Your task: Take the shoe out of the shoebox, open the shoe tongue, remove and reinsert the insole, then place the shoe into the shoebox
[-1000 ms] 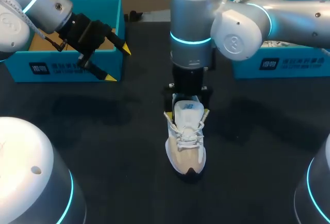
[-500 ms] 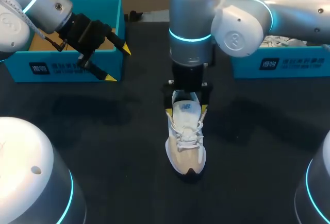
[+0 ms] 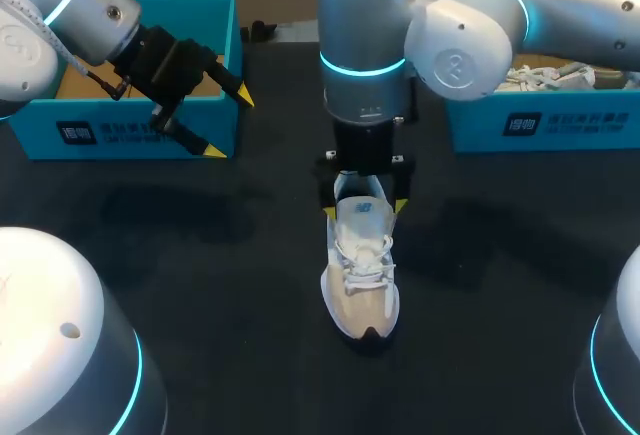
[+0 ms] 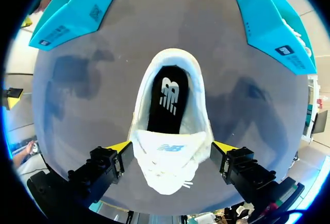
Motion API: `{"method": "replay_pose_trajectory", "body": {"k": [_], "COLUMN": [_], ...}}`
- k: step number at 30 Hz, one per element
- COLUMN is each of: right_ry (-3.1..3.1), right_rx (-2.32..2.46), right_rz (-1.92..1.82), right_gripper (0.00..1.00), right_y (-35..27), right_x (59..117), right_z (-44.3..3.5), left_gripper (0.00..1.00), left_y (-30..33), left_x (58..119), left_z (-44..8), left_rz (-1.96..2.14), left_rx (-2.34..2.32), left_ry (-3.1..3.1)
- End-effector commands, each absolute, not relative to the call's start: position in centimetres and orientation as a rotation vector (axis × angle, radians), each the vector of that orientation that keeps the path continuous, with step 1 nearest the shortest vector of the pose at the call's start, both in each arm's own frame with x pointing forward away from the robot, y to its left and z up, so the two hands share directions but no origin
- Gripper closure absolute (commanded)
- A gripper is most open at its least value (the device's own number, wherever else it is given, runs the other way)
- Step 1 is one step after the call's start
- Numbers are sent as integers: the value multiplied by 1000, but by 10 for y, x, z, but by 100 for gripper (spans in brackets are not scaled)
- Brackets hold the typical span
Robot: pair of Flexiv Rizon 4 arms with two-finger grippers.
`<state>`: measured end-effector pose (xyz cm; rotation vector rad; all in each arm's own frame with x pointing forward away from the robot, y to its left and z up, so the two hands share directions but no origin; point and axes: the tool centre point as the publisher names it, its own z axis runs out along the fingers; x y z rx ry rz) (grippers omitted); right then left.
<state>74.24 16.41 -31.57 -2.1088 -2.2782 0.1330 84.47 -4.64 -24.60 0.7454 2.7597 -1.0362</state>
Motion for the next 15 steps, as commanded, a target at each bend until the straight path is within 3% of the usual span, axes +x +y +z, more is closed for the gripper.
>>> {"method": "replay_pose_trajectory", "body": {"k": [1, 15], "right_ry": [-2284, -2272], "right_rx": [-2136, -2206], "right_rz": [130, 184], "right_gripper": [0, 0], "right_y": [158, 168], "right_x": [734, 704], "right_z": [-301, -267], "left_gripper": [0, 0], "left_y": [-47, -47], "left_x": [844, 844], "left_z": [-246, -246], "left_rz": [-1033, -1033], "left_rx": [745, 745], "left_ry": [2760, 2760]}}
